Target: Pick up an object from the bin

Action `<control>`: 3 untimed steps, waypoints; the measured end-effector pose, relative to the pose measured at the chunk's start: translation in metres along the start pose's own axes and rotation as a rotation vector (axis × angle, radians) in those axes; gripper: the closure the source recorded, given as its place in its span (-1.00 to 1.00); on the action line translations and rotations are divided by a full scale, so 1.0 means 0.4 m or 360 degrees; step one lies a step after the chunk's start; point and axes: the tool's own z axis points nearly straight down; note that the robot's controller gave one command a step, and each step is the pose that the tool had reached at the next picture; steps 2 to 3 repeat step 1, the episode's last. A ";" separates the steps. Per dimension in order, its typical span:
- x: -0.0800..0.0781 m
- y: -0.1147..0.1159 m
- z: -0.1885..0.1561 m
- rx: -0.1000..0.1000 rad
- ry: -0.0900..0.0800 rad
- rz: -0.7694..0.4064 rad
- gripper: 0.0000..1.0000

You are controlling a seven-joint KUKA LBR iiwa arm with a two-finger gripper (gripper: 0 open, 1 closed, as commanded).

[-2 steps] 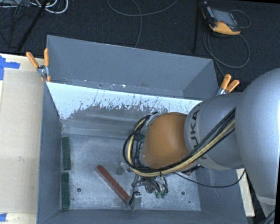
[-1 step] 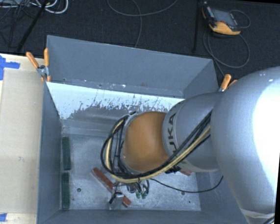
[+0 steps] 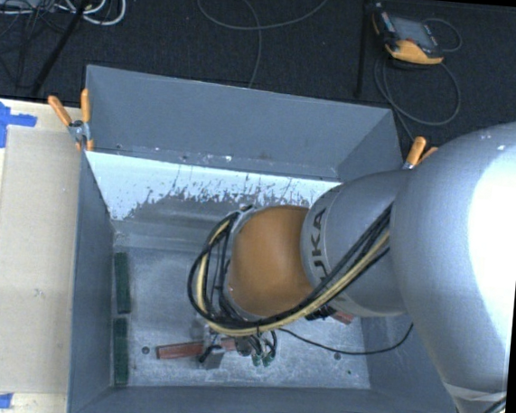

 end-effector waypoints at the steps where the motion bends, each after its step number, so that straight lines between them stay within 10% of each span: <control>1: -0.004 0.003 -0.353 0.0000 -0.0014 -0.0058 1.00; 3: -0.004 0.003 -0.353 0.0000 -0.0014 -0.0058 1.00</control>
Offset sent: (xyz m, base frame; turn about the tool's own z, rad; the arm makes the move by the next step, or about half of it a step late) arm 0.0000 0.0007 0.1374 -0.0371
